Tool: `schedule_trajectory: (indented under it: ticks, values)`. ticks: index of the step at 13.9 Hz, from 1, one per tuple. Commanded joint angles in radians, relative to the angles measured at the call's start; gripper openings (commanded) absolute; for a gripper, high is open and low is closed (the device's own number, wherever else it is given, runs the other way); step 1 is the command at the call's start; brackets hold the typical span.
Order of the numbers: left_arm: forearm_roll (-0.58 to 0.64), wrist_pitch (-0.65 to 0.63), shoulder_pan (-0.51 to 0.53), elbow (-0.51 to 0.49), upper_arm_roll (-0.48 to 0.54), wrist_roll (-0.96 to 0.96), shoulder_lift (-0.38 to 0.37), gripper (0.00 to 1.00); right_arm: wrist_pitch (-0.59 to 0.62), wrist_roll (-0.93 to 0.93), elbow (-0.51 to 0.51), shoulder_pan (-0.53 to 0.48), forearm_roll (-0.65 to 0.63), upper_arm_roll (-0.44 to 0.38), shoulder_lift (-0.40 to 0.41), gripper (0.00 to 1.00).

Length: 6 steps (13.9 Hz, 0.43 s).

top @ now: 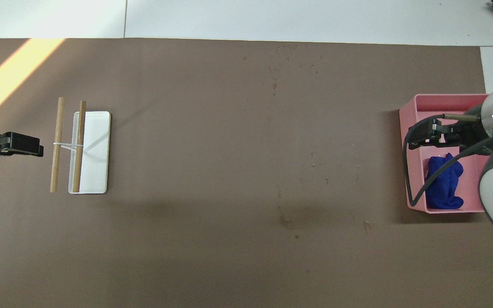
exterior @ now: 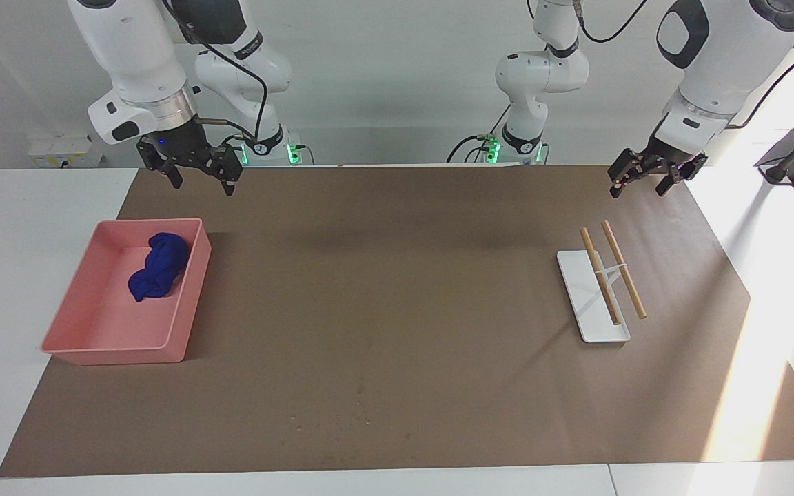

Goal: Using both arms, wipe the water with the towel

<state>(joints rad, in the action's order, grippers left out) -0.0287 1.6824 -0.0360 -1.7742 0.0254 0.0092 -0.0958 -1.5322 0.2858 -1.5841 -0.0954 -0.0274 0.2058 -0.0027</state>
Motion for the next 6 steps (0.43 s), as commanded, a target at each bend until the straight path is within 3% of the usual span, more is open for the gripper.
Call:
schedule_trajectory:
  ticks: [1, 6]
  values:
    - [-0.007, -0.015, -0.008, -0.007, 0.008, -0.011, -0.018, 1.0, 0.024, -0.017, 0.019, -0.003, -0.012, 0.007, 0.004, 1.0]
    - [-0.007, -0.015, -0.007, -0.007, 0.008, -0.011, -0.018, 1.0, 0.015, -0.017, 0.015, -0.004, -0.002, 0.006, 0.003, 1.0]
